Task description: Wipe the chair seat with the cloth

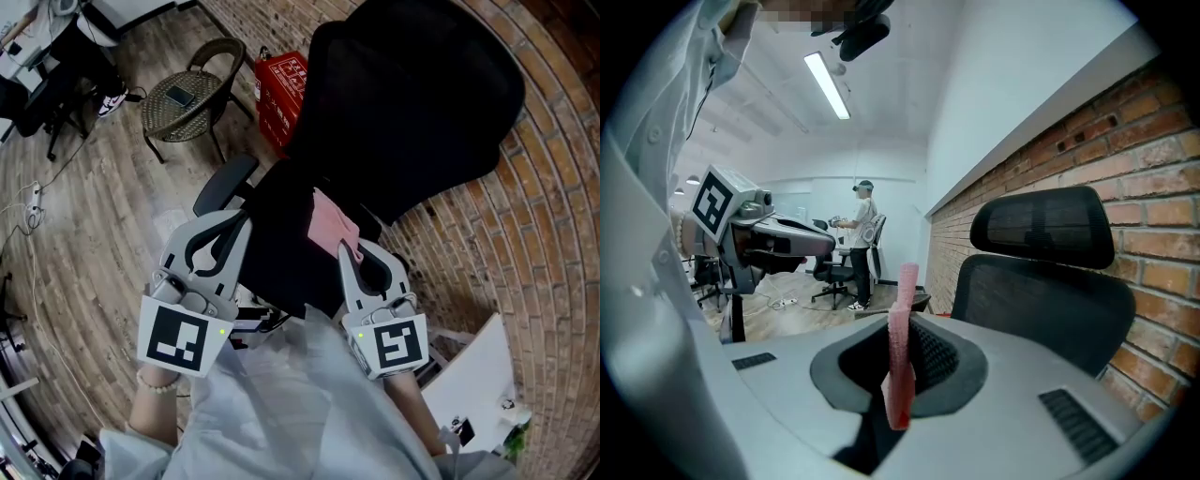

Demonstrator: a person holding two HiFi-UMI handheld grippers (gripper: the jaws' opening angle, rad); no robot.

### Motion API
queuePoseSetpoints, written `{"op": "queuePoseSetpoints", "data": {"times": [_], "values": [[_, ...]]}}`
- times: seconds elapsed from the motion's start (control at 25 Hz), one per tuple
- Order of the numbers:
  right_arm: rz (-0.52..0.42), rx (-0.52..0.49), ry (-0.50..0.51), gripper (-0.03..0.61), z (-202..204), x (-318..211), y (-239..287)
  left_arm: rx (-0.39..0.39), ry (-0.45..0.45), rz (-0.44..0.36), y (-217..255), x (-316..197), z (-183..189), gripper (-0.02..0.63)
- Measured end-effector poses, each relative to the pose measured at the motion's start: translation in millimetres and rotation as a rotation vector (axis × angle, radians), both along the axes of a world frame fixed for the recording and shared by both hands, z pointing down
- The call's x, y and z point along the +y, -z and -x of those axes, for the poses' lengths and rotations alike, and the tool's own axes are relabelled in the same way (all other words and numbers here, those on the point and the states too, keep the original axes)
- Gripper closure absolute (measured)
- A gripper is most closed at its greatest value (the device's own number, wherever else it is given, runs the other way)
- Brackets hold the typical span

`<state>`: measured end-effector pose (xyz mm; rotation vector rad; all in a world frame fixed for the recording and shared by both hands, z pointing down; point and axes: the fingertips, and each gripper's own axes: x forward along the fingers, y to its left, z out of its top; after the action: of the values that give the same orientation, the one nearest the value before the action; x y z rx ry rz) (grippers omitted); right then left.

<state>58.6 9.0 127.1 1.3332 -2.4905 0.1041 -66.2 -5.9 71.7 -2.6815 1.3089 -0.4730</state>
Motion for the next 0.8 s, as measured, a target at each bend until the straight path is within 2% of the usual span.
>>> {"op": "queuePoseSetpoints", "data": {"times": [0.8], "values": [[0.020, 0.005, 0.008, 0.525, 3.4, -0.4, -6.2, 0.022, 0.027, 0.014, -4.0, -4.8, 6.2, 0.595]]}}
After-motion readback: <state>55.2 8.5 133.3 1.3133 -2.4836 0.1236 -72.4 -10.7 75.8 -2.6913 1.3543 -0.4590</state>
